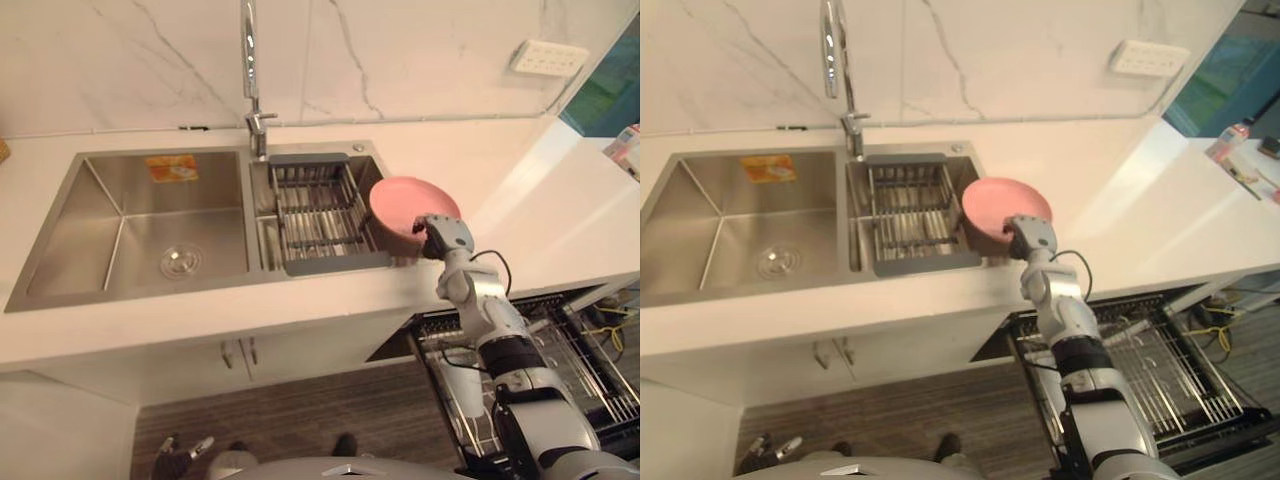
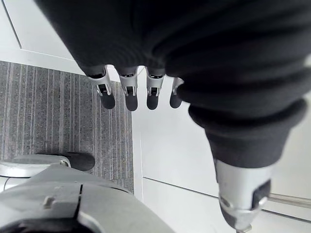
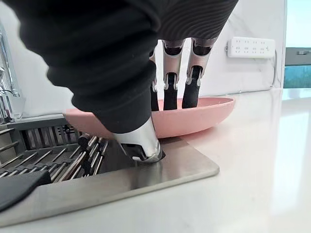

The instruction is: Walk over to the sink, pick up the cup, carry it to the dishwasher, place the cup inside the dishwasher, then close the dishwasher door

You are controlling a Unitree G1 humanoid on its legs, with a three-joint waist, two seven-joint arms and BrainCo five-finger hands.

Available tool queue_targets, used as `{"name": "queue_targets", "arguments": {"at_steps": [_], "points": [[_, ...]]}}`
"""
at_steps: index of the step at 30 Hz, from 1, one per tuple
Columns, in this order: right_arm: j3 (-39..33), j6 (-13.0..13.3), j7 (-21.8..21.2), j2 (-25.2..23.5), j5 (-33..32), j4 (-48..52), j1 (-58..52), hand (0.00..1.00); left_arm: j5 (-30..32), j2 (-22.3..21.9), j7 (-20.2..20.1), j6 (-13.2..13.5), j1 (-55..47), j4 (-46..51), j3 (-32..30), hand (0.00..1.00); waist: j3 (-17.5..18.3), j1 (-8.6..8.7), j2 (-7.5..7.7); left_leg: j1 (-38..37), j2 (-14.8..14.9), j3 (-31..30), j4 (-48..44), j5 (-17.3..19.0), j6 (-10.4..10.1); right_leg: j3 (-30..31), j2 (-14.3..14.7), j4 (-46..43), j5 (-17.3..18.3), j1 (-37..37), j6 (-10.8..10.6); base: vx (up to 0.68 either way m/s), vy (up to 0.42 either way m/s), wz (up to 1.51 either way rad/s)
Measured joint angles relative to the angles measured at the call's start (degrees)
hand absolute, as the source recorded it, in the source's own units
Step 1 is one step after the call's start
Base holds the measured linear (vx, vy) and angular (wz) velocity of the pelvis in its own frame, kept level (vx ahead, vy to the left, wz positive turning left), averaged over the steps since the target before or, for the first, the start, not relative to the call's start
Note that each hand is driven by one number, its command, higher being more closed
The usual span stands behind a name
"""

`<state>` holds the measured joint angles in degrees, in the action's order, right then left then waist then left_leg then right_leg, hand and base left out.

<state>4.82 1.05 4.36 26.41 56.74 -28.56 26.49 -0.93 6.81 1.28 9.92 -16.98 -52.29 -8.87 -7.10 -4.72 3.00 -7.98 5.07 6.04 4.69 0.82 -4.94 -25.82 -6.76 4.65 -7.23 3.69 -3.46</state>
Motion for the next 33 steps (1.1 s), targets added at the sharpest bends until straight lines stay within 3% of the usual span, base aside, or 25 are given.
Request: {"name": "queue_targets", "arguments": {"at_steps": [11, 19, 30, 33], "points": [[1.8, 1.9, 4.3, 0.0, 0.4, -4.2, 1.7, 1.00, 0.0, 0.0, -0.1, -0.2, 0.1, 0.0, 0.1, 0.00, 0.0, -0.17, -0.01, 0.3, -0.4, -1.2, -0.3, -0.1, 0.4, -0.7, -0.1, 0.0, -0.1, 0.1, 0.0, 0.02, 0.012, 0.04], [1.7, 5.2, 6.9, 0.1, -1.3, -3.4, 1.9, 1.00, 0.0, 0.1, 0.0, 0.2, -0.6, 0.1, 0.0, 0.00, 0.0, -0.12, 0.01, 0.0, -0.5, -1.2, -0.3, -0.1, 0.5, -0.4, -0.4, 0.0, -0.2, 0.3, -0.1, -0.01, 0.003, -0.01], [-0.9, 8.9, 8.8, 1.6, -5.0, 8.0, 1.9, 1.00, 0.0, 0.0, 1.0, 1.4, -1.8, 0.1, -0.2, 0.00, 0.0, 0.66, -0.01, -0.3, -0.3, -0.2, -0.3, 0.0, 0.5, 0.1, -0.3, 0.0, -0.2, 0.3, -0.1, 0.00, 0.000, 0.00], [-1.2, 8.8, 8.8, 2.2, -6.2, 10.1, 1.9, 1.00, 0.0, 0.0, 1.0, 2.0, -2.1, 0.1, -0.2, 0.00, 0.0, 0.77, -0.01, -0.7, -0.3, 0.4, -0.3, 0.2, 0.6, 0.6, -0.3, 0.0, -0.2, 0.3, -0.2, 0.01, 0.012, -0.11]]}}
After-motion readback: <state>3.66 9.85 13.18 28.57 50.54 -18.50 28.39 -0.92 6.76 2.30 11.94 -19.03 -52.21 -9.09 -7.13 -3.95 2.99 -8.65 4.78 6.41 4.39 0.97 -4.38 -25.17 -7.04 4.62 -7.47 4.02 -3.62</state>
